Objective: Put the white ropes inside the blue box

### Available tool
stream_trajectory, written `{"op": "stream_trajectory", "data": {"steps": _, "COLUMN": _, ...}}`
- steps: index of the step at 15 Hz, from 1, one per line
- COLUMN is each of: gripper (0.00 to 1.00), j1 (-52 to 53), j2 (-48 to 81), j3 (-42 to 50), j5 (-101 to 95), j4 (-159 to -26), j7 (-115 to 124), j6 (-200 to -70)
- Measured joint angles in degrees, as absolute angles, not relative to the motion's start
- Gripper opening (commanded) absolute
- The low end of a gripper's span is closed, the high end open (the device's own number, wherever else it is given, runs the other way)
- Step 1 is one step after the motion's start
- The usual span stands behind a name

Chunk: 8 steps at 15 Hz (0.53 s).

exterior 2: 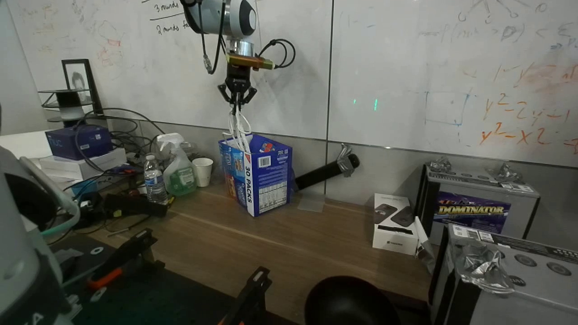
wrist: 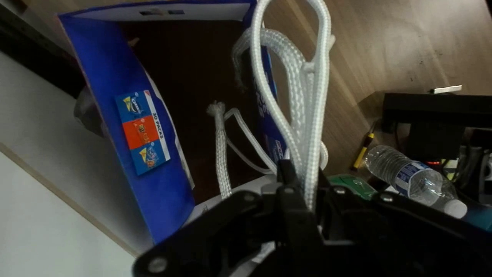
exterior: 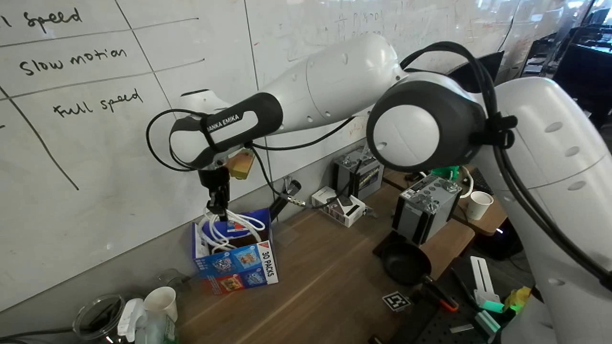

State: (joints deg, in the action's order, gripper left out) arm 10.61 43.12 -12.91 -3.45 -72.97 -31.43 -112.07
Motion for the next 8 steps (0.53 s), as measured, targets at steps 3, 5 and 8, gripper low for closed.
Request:
{"op": "stream_trajectory", "data": {"steps": 3, "gripper": 0.05, "j1": 10.5, "j2": 46.9, "j3": -13.2, "j5": -3.3, "j4": -68.2, "j7": -33.6, "j6": -110.9}}
{"op": "stream_trajectory", "data": {"steps": 5, "gripper": 0.05, "j1": 10.5, "j2": 48.7, "j3": -13.2, "j5": -3.3, "j4": -65.4, "j7": -34.6, "j6": -110.4}}
{"op": "stream_trajectory", "data": {"steps": 8, "gripper": 0.05, "j1": 10.4, "j2": 50.8, "j3": -13.2, "j5": -3.3, "j4": -61.5, "j7": -36.5, "j6": -109.2}}
